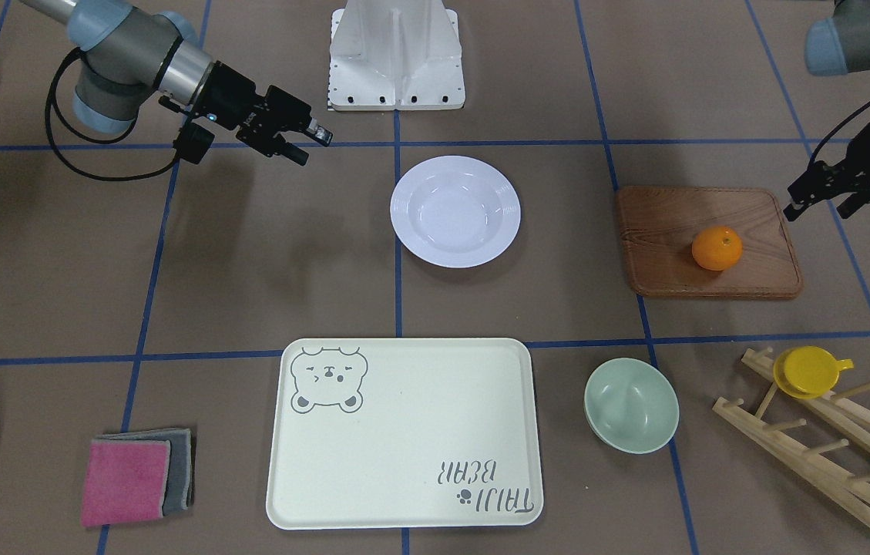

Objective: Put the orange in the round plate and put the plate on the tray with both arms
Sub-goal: 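Move the left gripper to the orange while the right gripper reaches the white plate rim, then close the left gripper on the orange while the right gripper grips the plate rim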

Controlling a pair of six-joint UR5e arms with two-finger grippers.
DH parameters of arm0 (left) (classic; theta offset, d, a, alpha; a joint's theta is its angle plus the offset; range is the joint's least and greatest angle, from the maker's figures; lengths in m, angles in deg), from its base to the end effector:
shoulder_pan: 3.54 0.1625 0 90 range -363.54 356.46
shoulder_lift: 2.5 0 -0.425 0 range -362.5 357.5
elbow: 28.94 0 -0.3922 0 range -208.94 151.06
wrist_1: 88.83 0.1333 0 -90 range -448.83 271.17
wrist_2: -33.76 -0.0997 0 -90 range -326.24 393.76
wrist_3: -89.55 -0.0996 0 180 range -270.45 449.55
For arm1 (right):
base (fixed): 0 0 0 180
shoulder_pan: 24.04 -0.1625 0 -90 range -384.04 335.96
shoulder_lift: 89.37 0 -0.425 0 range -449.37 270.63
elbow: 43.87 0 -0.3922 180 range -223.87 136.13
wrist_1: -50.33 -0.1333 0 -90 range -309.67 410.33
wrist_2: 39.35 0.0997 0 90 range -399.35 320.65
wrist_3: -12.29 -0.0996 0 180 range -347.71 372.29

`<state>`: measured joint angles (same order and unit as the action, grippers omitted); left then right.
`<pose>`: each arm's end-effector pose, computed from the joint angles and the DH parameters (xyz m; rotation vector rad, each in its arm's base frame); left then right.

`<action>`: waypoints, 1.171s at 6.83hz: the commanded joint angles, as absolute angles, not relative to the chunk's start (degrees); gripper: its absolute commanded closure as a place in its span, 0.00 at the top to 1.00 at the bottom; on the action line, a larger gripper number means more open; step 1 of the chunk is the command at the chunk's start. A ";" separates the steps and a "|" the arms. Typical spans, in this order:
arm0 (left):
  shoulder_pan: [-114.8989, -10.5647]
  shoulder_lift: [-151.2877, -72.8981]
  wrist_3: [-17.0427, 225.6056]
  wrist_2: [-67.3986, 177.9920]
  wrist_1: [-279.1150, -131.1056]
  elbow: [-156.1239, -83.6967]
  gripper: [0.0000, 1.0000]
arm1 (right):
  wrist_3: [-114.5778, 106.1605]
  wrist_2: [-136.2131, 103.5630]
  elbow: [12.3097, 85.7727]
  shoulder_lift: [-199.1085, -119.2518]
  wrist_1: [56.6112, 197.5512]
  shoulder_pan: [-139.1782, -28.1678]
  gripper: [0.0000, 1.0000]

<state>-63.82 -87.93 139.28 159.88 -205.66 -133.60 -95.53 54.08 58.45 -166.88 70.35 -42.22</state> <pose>0.1733 -0.4541 0.5219 0.0901 0.8646 -0.1240 -0.4720 -0.2890 0.3052 -0.0408 -1.6713 0.4274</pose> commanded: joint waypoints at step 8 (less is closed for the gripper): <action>-55.40 -94.59 146.40 154.79 -206.43 -125.90 0.99 | -94.67 51.09 59.23 -160.56 81.27 -38.98 1.00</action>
